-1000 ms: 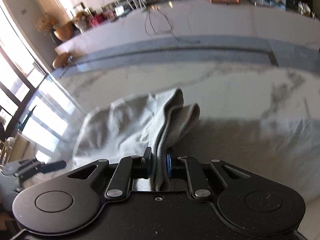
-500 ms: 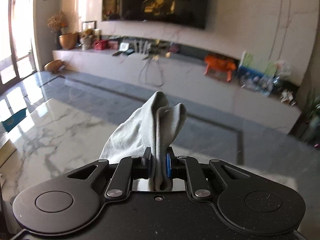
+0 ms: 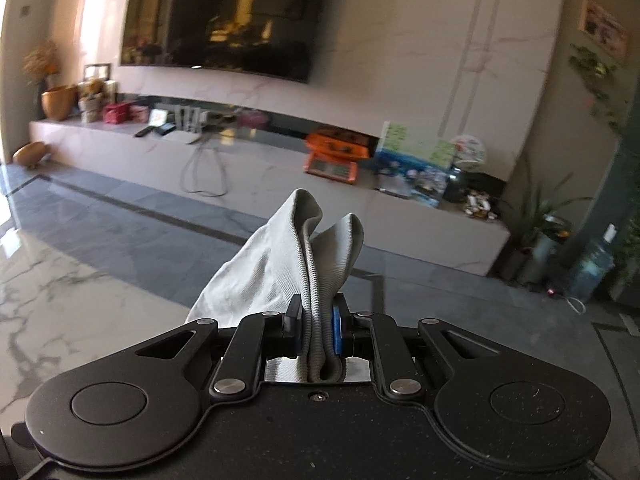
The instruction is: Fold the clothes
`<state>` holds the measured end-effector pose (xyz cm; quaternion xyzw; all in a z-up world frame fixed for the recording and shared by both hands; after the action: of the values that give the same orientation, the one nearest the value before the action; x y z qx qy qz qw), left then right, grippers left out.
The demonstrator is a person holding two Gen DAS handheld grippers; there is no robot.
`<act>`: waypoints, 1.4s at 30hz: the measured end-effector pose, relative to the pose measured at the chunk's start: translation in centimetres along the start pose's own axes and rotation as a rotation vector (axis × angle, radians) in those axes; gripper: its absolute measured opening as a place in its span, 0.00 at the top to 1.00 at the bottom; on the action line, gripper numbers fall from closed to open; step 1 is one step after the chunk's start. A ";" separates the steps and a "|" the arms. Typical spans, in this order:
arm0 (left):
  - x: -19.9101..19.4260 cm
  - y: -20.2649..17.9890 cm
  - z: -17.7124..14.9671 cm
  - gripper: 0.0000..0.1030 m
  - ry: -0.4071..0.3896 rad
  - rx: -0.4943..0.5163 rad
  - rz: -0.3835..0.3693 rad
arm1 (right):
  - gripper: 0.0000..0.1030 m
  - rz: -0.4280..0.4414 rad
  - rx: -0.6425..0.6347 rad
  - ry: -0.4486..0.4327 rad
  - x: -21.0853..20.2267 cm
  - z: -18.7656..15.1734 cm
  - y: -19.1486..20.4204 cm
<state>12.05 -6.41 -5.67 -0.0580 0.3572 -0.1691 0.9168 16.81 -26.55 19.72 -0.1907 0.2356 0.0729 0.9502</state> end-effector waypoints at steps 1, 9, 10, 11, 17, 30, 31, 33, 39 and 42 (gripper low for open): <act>0.6 -0.8 -0.1 0.43 -0.001 0.029 0.007 | 0.88 -0.012 0.011 0.004 0.1 -0.4 -1.3; 3.0 -1.2 -0.2 0.81 -0.044 0.039 0.035 | 0.89 -0.039 0.076 0.052 2.3 -4.5 -6.7; 3.0 -1.0 -0.1 0.85 -0.043 0.042 0.041 | 0.89 -0.038 0.087 0.060 2.7 -5.2 -7.2; 3.1 -0.7 0.1 0.87 -0.042 0.047 0.049 | 0.89 -0.037 0.097 0.069 3.4 -5.8 -7.5; 2.6 -0.2 0.6 0.90 -0.024 0.153 0.193 | 0.89 -0.020 0.162 0.127 6.6 -10.1 -7.7; -1.8 5.1 -2.0 0.84 0.001 0.282 0.419 | 0.89 0.184 0.249 0.198 8.6 -17.2 1.4; -1.9 5.2 -2.2 0.79 0.002 0.274 0.397 | 0.89 0.187 0.245 0.192 8.5 -16.9 1.8; -2.6 5.2 -2.7 0.64 -0.010 0.261 0.327 | 0.89 0.190 0.242 0.176 8.1 -15.9 2.1; -2.8 5.6 -3.3 0.54 -0.033 0.225 0.273 | 0.89 0.164 0.171 0.075 5.1 -10.5 2.7; -2.6 6.1 -3.0 0.61 -0.019 0.170 0.258 | 0.89 0.147 0.147 0.038 3.7 -8.0 2.6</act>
<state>9.88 0.30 -7.57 0.0645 0.3372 -0.0791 0.9359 16.13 -27.20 10.54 -0.1042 0.2714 0.1212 0.9491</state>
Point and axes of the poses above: each gripper's, at about its wrist camera, not at the fingertips, and x roughly the way its jaws point, y to its left, z to its top, the point moved 4 cm from there along x, roughly the way its jaws point, and after that the axes turned 9 degrees about -x, right-handed, at the moved point
